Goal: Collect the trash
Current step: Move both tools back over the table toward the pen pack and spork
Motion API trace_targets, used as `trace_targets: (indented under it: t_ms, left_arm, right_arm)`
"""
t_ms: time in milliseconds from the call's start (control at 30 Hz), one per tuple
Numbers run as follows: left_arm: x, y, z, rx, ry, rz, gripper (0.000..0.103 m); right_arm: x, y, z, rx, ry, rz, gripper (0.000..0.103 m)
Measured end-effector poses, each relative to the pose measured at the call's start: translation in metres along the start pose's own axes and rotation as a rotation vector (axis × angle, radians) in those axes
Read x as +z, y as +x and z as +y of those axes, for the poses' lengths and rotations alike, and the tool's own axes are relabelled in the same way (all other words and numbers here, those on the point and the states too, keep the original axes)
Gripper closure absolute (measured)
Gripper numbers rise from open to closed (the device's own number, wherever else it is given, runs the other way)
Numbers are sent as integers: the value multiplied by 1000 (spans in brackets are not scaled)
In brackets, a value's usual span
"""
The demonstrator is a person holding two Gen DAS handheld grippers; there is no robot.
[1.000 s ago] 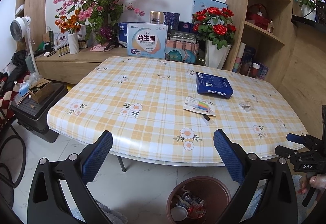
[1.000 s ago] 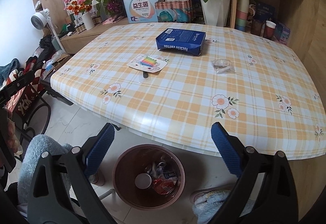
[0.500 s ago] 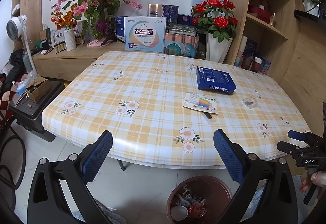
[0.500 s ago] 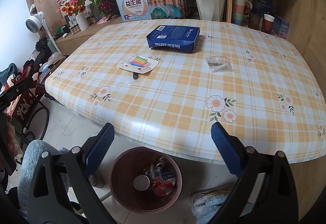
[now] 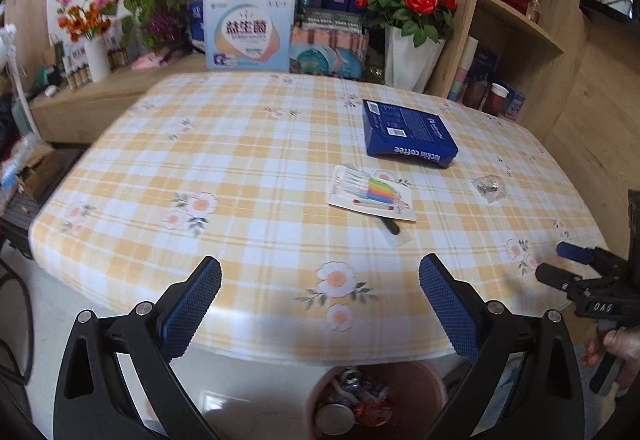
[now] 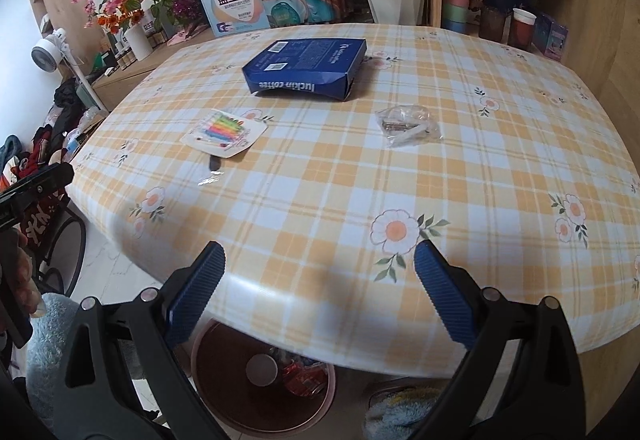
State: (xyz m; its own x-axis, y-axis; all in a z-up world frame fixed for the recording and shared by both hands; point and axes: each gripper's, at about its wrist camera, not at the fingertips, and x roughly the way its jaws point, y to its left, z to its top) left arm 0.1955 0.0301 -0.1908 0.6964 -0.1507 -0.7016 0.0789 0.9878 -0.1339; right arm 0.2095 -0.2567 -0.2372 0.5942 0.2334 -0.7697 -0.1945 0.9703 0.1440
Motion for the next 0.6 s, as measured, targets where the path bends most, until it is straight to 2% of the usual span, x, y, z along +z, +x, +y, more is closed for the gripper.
trace_targets:
  t_ms: [100, 167, 367, 600]
  left_arm:
    - [12, 28, -5, -47, -84, 37, 7]
    - [22, 46, -10, -56, -132, 50, 14]
    - [52, 109, -41, 65, -200, 82, 15]
    - [67, 168, -47, 214, -298, 137, 14]
  right_arm:
    - [7, 11, -8, 1, 5, 3, 9]
    - [12, 19, -14, 1, 13, 5, 9]
    - [23, 35, -32, 7, 41, -2, 9]
    - [27, 39, -59, -5, 76, -8, 9]
